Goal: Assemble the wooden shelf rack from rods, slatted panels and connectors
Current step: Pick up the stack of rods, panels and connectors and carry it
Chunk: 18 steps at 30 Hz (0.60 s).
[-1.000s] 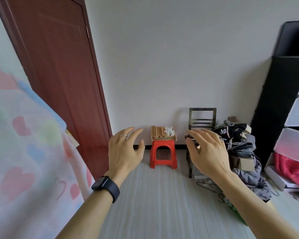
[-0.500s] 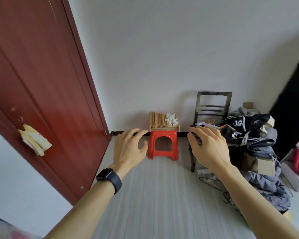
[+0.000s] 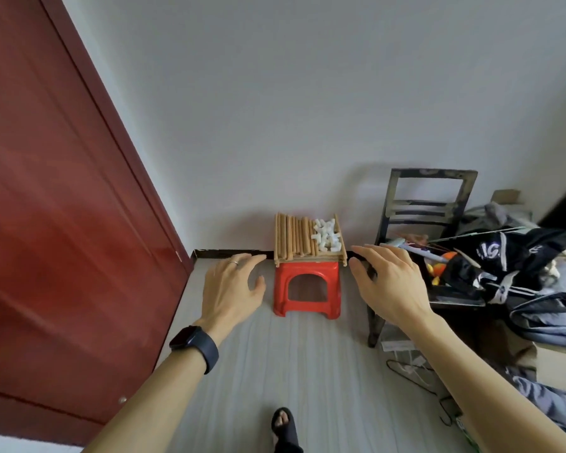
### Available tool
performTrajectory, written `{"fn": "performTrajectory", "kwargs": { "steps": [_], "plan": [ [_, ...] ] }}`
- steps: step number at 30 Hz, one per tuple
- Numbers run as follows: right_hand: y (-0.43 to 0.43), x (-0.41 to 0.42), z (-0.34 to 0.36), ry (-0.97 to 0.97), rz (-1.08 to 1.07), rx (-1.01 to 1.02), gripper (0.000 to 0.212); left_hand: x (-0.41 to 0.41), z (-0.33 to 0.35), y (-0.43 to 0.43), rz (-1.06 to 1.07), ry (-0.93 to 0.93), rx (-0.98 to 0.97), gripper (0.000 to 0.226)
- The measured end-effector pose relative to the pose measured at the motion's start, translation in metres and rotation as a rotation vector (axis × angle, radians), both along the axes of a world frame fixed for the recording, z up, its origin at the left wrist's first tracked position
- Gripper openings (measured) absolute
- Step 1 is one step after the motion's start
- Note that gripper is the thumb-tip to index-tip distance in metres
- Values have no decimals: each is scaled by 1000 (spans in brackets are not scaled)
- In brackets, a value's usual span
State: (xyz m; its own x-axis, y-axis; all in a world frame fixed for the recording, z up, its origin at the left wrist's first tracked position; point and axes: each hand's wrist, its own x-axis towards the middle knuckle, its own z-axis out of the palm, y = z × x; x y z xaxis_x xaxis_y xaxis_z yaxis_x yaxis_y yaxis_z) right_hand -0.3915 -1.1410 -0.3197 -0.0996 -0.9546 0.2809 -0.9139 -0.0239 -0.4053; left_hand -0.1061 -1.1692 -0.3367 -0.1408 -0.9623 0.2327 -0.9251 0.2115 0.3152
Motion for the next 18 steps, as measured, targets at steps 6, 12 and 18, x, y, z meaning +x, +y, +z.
{"fn": "performTrajectory", "kwargs": {
  "steps": [6, 12, 18],
  "plan": [
    [-116, -16, -32, -12, -83, 132, 40, -12, -27, -143, -45, 22, 128, 46],
    [-207, -46, -75, -97, -133, 267, 43, -34, -79, -261, -36, 92, 360, 45],
    [-302, -81, -141, -191, -134, 536, 43, -65, -144, -354, -4, 96, 534, 42]
  ]
}}
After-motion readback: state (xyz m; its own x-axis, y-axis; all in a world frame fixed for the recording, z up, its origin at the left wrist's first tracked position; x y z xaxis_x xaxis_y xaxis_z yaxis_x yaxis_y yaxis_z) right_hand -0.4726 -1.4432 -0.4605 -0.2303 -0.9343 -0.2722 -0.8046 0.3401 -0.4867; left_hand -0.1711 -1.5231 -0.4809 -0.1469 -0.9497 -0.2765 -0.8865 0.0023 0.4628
